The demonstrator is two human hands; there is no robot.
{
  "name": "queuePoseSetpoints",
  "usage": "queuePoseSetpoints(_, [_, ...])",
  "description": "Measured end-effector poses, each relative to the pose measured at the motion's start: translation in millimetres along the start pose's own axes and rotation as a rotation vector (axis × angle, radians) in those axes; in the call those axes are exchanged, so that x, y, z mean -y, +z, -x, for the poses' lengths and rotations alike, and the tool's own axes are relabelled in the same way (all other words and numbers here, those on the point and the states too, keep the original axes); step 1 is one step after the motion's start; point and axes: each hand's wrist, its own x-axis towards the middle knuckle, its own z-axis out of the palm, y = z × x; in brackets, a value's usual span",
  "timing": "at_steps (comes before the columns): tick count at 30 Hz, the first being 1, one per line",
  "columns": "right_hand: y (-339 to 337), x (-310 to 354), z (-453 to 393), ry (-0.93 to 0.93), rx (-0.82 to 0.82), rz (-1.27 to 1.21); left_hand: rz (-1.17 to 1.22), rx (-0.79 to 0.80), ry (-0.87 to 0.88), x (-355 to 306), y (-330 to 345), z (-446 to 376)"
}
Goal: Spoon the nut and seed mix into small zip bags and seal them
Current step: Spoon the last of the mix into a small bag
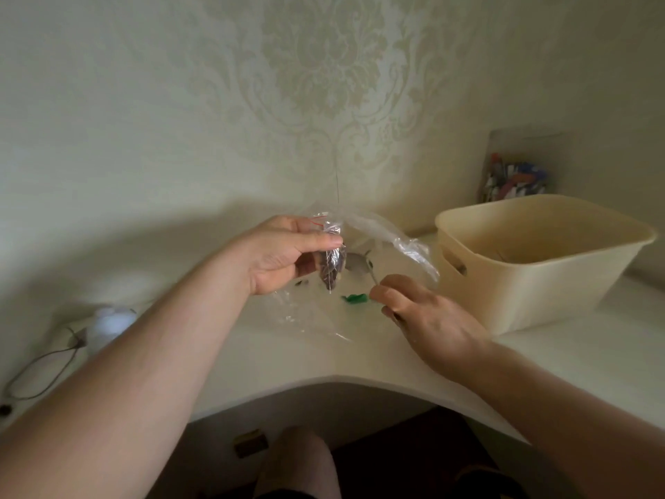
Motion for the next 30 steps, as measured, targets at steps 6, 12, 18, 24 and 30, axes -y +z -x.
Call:
queuePoseSetpoints(6, [4,-9,-5,0.071,0.239,0.089,-0.004,0.145,0.131,0,-15,-6])
queuePoseSetpoints(12, [-4,-13,-4,0.036,0.168,0.112,-0.077,0.243,0.156,3,-22,-8])
queuePoseSetpoints(18, [-65,22,-36,0.1,-0.369,-0.403,0.171,0.301,0.166,-15,-11,-19])
queuePoseSetpoints(24, [-68,22,-109,0.343,-0.417,-0.822,0.419,0.27,0.07,-19,2,-47])
queuePoseSetpoints(30, [-27,9,-135,0.537,-0.359,-1.176,0.295,0.161,0.222,7,4,-71])
